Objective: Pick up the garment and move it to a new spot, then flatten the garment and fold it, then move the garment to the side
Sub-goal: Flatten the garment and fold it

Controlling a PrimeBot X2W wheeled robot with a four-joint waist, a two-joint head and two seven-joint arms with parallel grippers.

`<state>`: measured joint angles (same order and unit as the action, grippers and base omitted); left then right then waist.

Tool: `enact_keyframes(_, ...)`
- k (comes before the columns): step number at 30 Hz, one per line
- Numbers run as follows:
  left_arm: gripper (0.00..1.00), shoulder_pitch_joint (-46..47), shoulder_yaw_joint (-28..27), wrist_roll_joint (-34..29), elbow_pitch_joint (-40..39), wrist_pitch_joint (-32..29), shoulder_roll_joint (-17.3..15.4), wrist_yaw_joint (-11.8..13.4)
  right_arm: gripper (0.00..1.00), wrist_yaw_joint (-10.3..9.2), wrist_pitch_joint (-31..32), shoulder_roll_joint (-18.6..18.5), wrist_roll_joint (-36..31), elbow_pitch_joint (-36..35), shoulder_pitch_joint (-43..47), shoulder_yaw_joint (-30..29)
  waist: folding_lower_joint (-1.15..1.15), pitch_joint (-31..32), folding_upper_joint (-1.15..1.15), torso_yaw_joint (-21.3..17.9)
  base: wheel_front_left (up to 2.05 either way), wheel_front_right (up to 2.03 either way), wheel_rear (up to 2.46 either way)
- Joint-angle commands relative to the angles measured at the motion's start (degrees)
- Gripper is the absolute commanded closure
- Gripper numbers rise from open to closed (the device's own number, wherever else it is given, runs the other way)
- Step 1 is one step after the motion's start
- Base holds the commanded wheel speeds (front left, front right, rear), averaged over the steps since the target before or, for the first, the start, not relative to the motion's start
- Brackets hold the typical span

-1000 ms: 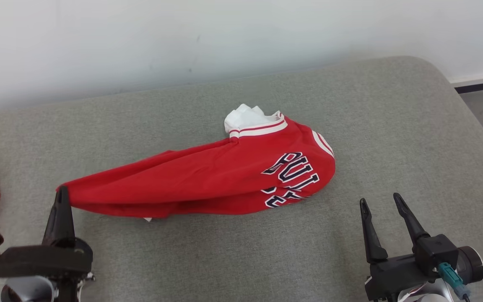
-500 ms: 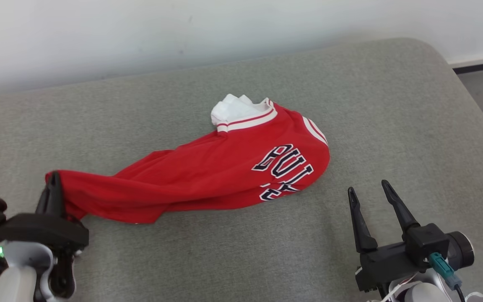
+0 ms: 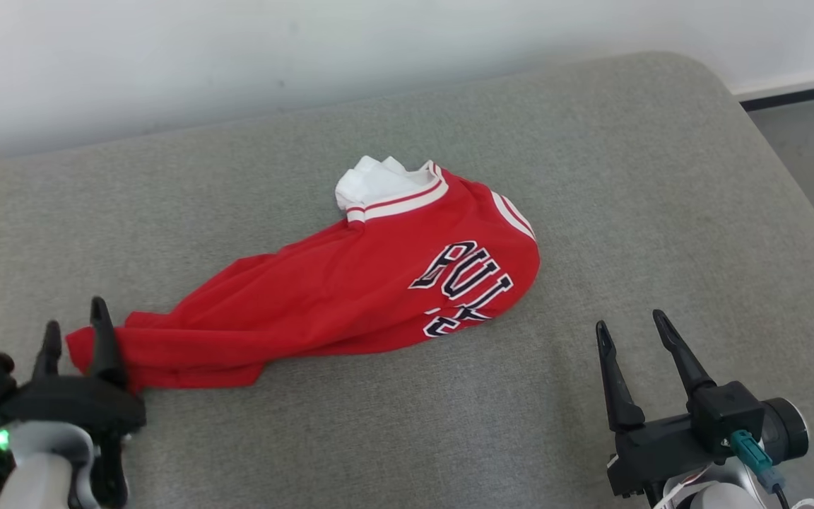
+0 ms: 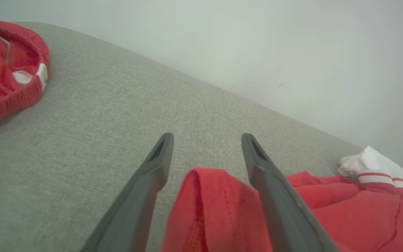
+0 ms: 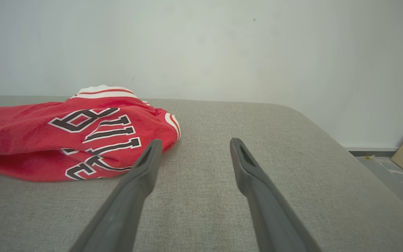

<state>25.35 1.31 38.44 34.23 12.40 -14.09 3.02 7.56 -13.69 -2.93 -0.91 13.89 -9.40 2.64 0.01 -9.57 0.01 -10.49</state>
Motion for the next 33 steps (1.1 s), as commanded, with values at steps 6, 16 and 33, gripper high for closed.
enact_keyframes(6,0.00,-9.71,-0.97,-0.26,-8.27,2.31,3.80,0.48,0.00,-0.15,0.34,-0.03,0.25,-0.49,1.98,0.01,-0.01,3.52,-0.01,3.40,0.00,0.00,0.00)
enact_keyframes(16,0.00,-15.79,5.39,-2.77,-12.24,-2.95,6.26,2.05,0.00,-0.15,0.91,-0.03,0.90,-0.77,1.91,1.22,-0.01,4.02,-0.01,3.53,0.00,0.00,0.00)
enact_keyframes(33,0.00,-6.25,6.72,-5.46,2.99,-0.26,4.87,2.09,0.00,-0.15,0.05,0.03,1.13,-1.08,0.71,-0.12,-0.01,0.04,-0.01,-0.50,0.00,0.00,0.00)
